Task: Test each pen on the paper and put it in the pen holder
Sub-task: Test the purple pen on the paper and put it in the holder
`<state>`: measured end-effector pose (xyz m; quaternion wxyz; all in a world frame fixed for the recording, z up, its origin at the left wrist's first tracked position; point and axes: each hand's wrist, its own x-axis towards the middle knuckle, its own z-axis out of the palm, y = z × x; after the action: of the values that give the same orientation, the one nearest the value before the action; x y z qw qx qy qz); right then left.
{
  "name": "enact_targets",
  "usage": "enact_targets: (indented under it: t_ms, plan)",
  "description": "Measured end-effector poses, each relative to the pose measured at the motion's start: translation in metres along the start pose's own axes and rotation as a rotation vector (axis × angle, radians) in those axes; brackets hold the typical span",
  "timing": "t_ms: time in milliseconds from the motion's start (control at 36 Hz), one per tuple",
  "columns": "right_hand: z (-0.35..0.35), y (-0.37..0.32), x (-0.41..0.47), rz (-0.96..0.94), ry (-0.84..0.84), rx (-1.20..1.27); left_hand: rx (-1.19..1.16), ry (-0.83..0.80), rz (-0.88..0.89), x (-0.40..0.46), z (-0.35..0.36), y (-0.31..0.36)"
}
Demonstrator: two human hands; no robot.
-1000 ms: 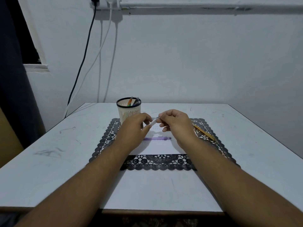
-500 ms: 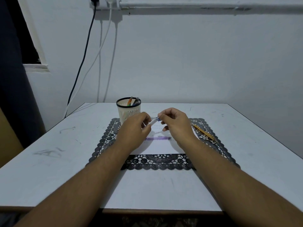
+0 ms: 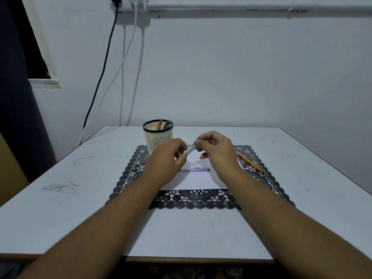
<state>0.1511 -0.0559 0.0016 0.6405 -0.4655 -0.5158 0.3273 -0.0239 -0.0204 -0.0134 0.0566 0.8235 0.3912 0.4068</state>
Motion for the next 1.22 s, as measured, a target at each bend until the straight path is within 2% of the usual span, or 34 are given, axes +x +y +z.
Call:
enact_targets:
  t_ms: [583,1222]
  plan:
    - [-0.0017,0.0004,0.0001,0.002,0.051,-0.051,-0.069,0.013,-0.008,-0.0009,-0.0002,0.0014]
    - [-0.0001,-0.0076,-0.0028,0.077,0.04,0.088,-0.087,0.019,-0.009,-0.0013,-0.0011,0.0018]
